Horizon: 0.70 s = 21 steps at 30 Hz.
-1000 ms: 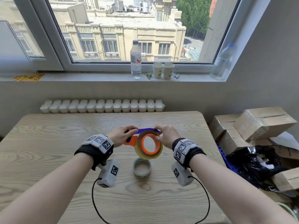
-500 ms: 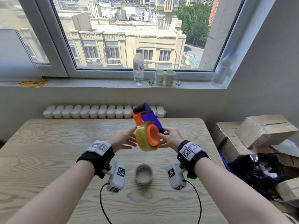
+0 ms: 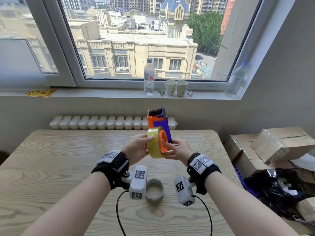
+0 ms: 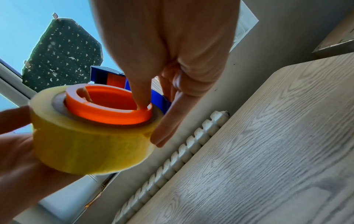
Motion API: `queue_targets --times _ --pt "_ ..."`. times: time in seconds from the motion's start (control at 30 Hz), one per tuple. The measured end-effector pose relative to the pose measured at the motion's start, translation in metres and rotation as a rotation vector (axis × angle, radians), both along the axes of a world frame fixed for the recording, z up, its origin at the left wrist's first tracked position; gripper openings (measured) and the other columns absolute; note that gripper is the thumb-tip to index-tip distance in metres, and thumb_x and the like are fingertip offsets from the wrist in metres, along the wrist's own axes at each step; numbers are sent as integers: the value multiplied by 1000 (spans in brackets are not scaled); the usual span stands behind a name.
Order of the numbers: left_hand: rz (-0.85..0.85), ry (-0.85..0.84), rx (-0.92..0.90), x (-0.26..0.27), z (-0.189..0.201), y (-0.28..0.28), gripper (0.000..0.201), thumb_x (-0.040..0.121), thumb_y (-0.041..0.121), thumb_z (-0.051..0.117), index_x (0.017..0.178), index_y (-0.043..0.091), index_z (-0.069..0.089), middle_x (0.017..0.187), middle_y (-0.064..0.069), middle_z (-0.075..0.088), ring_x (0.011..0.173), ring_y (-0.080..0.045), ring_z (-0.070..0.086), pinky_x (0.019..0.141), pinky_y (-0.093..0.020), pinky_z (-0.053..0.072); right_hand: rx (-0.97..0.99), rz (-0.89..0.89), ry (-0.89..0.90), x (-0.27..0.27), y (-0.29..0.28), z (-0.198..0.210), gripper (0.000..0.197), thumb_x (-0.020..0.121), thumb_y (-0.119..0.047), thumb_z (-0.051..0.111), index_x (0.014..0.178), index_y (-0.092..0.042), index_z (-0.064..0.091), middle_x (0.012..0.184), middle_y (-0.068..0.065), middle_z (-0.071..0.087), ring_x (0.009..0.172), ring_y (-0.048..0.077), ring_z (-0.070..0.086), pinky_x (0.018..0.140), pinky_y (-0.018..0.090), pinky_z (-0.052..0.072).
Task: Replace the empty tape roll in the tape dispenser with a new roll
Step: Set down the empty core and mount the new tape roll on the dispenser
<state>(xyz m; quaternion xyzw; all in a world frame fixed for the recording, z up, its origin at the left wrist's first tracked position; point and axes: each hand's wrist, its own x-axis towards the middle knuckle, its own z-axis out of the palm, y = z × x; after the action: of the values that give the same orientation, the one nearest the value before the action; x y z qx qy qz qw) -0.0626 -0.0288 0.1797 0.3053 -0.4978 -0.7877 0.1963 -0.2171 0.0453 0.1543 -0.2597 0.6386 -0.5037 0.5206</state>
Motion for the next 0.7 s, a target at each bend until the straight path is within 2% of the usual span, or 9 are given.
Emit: queue_targets --times 0.1,0.17,0.2,0.27,0.33,0.4,0.47,0.57,0.7 --pt "4 18 1 -1 0 1 30 95 11 41 121 0 51 106 -12 63 95 -23 60 85 -36 47 8 0 36 -1 -2 2 34 90 -15 58 118 4 54 113 28 61 87 37 66 66 32 59" --pt "16 22 -4 -3 0 1 35 96 12 40 127 -1 46 108 -12 62 96 -22 60 86 -35 47 19 -2 161 -4 -5 -1 41 89 -21 61 122 1 52 122 22 59 107 34 61 73 36 57" --pt "23 21 -8 -5 1 1 36 96 12 40 129 -1 44 108 -11 62 95 -22 60 85 -35 48 16 -9 249 -5 -7 -3 46 87 -25 62 125 -1 49 122 18 58 110 30 59 78 37 56" --pt "39 15 -14 -8 0 2 37 96 13 40 130 0 41 106 -9 62 93 -20 61 81 -33 50 -16 -37 435 -8 -11 -4 49 84 -34 65 122 -7 49 115 11 59 107 25 59 88 40 53" --pt "59 2 -29 -12 0 3 38 97 15 39 132 0 38 103 -8 61 90 -19 60 76 -32 51 -68 -63 486 -11 -14 -1 39 83 -39 64 108 -10 53 102 7 62 96 22 61 85 39 53" --pt "79 -3 -42 -14 -3 4 40 97 16 38 133 -1 35 101 -8 60 88 -19 60 75 -32 51 -120 -47 333 -9 -14 7 32 88 -37 59 96 -6 61 86 6 65 83 21 63 75 33 52" --pt "81 6 -50 -17 -4 7 39 97 16 37 133 0 35 102 -8 60 89 -20 59 79 -34 50 -116 0 160 -6 -14 14 39 90 -36 57 93 2 67 83 10 69 79 22 66 74 31 53" --pt "39 2 -83 -17 -4 10 35 98 18 37 131 5 37 111 -10 60 94 -19 61 80 -33 51 -119 83 16 -2 -15 14 39 88 -28 62 111 4 64 102 16 69 88 24 67 76 31 56" --pt "34 -44 -75 -18 -8 7 43 100 31 27 134 8 41 131 -17 54 117 -28 54 95 -39 45 -152 93 -66 -1 -13 16 37 89 -20 61 118 3 59 112 17 66 93 22 66 80 29 55"
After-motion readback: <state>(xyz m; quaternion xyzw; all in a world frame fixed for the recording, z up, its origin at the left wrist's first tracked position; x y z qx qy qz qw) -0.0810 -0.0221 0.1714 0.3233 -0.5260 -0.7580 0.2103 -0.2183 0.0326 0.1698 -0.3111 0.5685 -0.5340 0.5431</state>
